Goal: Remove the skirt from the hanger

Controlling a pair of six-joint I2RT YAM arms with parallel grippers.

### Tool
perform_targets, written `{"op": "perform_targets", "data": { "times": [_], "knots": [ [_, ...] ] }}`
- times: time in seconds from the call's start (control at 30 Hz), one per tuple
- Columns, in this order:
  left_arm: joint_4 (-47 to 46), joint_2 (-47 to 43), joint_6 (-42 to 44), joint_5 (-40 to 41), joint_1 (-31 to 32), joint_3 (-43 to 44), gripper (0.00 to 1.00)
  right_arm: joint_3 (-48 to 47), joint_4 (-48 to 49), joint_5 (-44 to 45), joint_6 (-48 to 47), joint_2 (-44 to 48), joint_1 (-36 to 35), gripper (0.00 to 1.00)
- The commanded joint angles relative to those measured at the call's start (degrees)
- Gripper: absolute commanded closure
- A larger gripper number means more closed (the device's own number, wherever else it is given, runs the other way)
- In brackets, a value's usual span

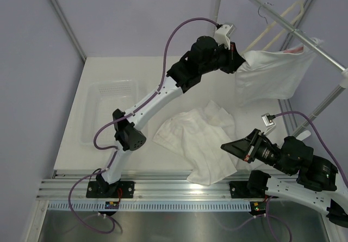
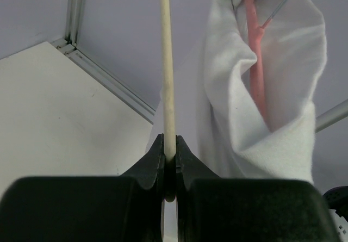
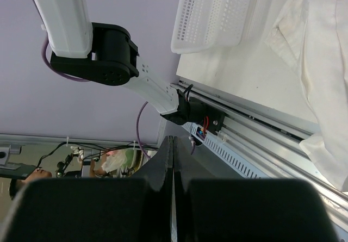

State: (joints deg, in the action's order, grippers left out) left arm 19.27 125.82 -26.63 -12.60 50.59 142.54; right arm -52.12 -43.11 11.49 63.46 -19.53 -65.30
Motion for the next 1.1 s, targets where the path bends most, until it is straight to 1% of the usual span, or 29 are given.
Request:
{"op": "perform_targets", "data": {
  "times": [0.0,0.3,0.33,0.37,0.4,0.43,0.47,0.5,0.53,0.57,0.7,0.8,0.83,0.87,0.9,0.93,0.97,1.0,1.03,1.07],
  "knots": [
    [-5.0,0.9,-0.9,0.9,0.6,3.1,1.0,0.0,2.4,1.4,0.4,-0.9,-0.3,1.0],
    [-4.8,1.5,-1.4,0.9,0.9,2.7,1.0,0.0,2.2,1.7,0.3,-0.5,-0.3,1.0],
    [-4.3,1.4,-1.3,1.4,0.9,2.7,0.96,0.0,2.2,1.7,0.3,-0.5,-0.4,1.0],
    [-3.3,1.4,-1.1,1.6,0.9,2.2,0.86,0.0,2.2,1.7,0.3,-0.5,-0.3,1.0],
    [-2.9,1.2,-0.9,2.0,0.8,1.7,0.73,0.1,2.2,1.8,0.3,-0.6,-0.4,1.0],
    [-2.6,0.7,-0.7,2.2,0.8,0.9,0.41,0.1,2.0,1.9,0.5,-0.7,-0.4,1.0],
    [-2.5,-0.6,-0.5,2.4,0.7,-0.2,0.25,0.2,1.9,1.8,0.6,-0.8,-0.3,1.0],
    [-2.5,-1.5,-0.3,3.4,0.3,-2.8,0.15,0.2,1.8,1.9,0.5,-0.9,-0.4,0.99],
    [-2.2,-2.5,0.0,4.2,0.2,-4.1,0.09,0.3,1.7,1.9,0.7,-0.9,-0.4,0.97],
    [-2.0,-4.4,0.6,4.9,0.0,-5.2,0.01,0.3,1.6,1.9,0.7,-1.0,-0.3,0.96],
    [0.8,-8.2,1.6,6.9,-1.5,-7.2,0.01,0.3,1.9,1.9,0.1,-0.9,-0.3,0.91],
    [2.7,-11.8,3.1,7.7,-2.9,-7.4,0.01,0.1,1.4,2.4,-0.1,-0.2,-0.3,0.82],
    [4.4,-13.0,3.6,9.2,-3.4,-7.5,0.01,0.1,1.3,2.5,-0.2,-0.1,-0.3,0.8],
    [5.5,-14.4,4.1,10.1,-3.8,-8.1,0.01,0.0,1.2,2.5,-0.2,0.1,-0.4,0.71],
    [6.4,-15.9,5.1,11.0,-5.0,-9.0,0.01,0.0,1.0,3.0,-0.3,0.3,-0.4,0.64],
    [8.5,-19.8,5.4,12.8,-5.5,-10.3,0.01,-0.3,0.1,3.3,-0.1,0.6,-0.4,0.59],
    [9.5,-22.0,5.7,15.2,-6.1,-14.5,0.01,-0.6,-0.6,4.2,0.0,0.6,-0.4,0.52],
    [10.3,-24.5,5.7,17.1,-6.8,-17.4,0.01,-0.9,-1.3,4.8,0.3,0.7,-0.4,0.37],
    [11.2,-29.8,5.7,22.4,-7.0,-20.6,0.01,-1.7,-3.2,5.7,1.0,0.6,-0.4,0.28],
    [12.8,-32.5,5.6,25.3,-6.9,-27.8,0.01,-2.1,-4.2,7.5,1.4,0.6,-0.4,0.19]
  ]
}}
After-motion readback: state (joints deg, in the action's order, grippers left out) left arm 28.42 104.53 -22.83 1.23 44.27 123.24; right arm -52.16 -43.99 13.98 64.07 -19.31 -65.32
